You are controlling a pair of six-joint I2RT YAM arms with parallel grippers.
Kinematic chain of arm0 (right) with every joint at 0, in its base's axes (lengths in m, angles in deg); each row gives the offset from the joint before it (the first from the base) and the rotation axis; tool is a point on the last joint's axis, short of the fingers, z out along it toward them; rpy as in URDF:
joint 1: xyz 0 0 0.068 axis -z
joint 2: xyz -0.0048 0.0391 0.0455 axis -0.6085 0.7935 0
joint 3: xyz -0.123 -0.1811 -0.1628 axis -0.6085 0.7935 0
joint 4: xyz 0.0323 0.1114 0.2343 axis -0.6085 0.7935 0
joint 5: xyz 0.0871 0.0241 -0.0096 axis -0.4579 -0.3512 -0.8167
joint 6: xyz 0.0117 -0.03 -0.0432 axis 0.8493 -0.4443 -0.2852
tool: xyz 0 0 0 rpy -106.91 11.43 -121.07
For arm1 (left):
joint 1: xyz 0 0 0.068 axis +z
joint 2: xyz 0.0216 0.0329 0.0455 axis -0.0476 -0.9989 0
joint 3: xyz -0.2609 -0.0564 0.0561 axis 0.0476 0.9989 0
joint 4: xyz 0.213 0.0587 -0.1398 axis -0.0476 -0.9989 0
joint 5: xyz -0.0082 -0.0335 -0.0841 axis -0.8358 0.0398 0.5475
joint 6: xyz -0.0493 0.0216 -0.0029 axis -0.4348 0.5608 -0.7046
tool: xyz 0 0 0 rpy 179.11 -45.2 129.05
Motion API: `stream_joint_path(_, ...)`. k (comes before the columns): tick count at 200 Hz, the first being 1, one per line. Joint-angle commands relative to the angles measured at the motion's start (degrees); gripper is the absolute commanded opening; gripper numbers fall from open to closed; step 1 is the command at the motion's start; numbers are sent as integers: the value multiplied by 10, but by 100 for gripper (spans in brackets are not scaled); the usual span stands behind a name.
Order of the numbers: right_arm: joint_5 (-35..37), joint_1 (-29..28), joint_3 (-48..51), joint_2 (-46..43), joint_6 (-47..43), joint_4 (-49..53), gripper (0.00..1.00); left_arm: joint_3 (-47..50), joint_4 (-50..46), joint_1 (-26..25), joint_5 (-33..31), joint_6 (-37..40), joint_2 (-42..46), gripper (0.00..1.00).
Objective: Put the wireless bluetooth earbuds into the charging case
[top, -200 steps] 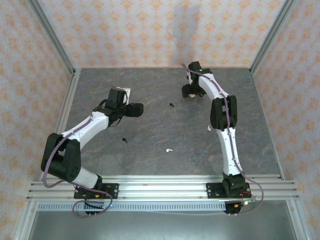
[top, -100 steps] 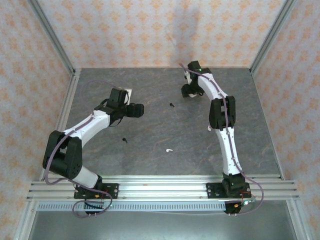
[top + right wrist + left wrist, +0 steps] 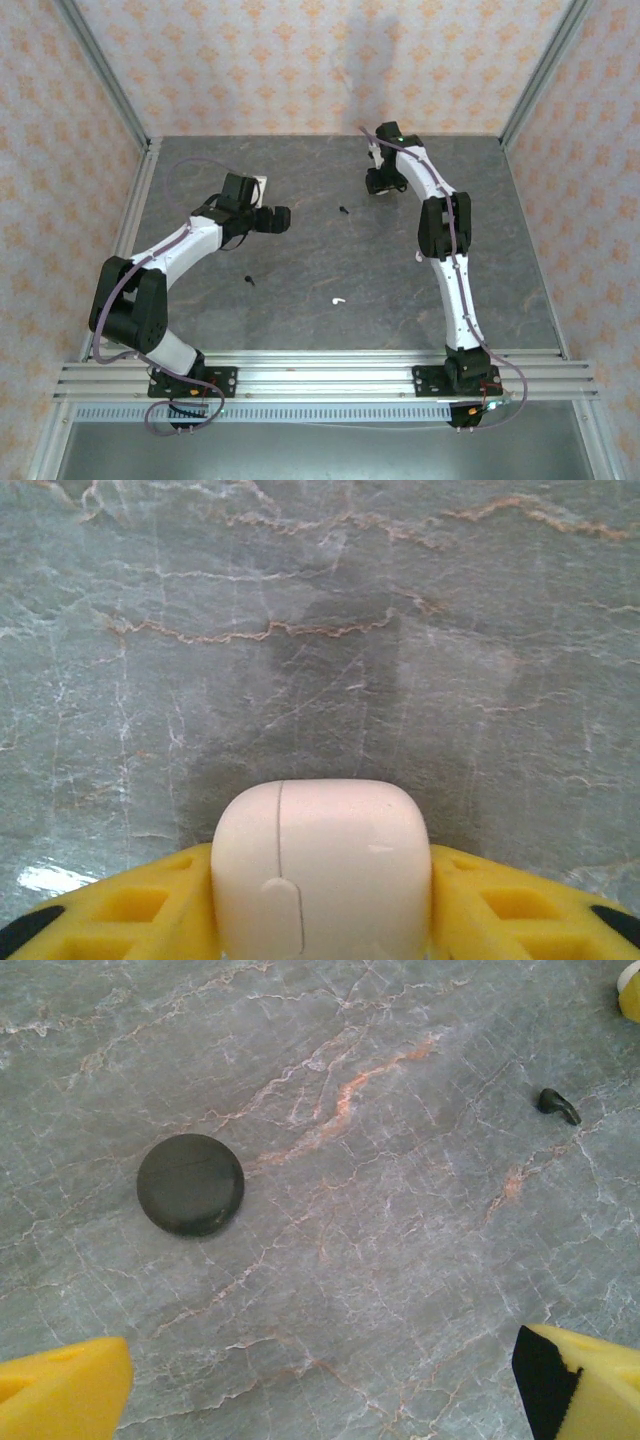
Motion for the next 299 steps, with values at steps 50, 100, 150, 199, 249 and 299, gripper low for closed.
stream_joint_path(50,-47,2,50,-33,93,49,44,-2,-13,-6,3,3,20,98)
stream_joint_path(100,-70,2,163,-121,196,24,44,26,7,-8,9,4,62,98)
stream_joint_path(150,-140,1,469,-292,356,-105,43,50,-10,-11,14,4,118,98)
stream_joint_path(199,-128,-61,722,-442,497,-226,44,105,-14,-13,18,-10,170,98)
stream_joint_path(249,-114,-160,755,-463,585,-265,62,140,-31,-14,18,-15,209,98)
stream_joint_path(299,-118,-179,702,-507,563,-213,76,146,-46,-14,25,-17,231,98)
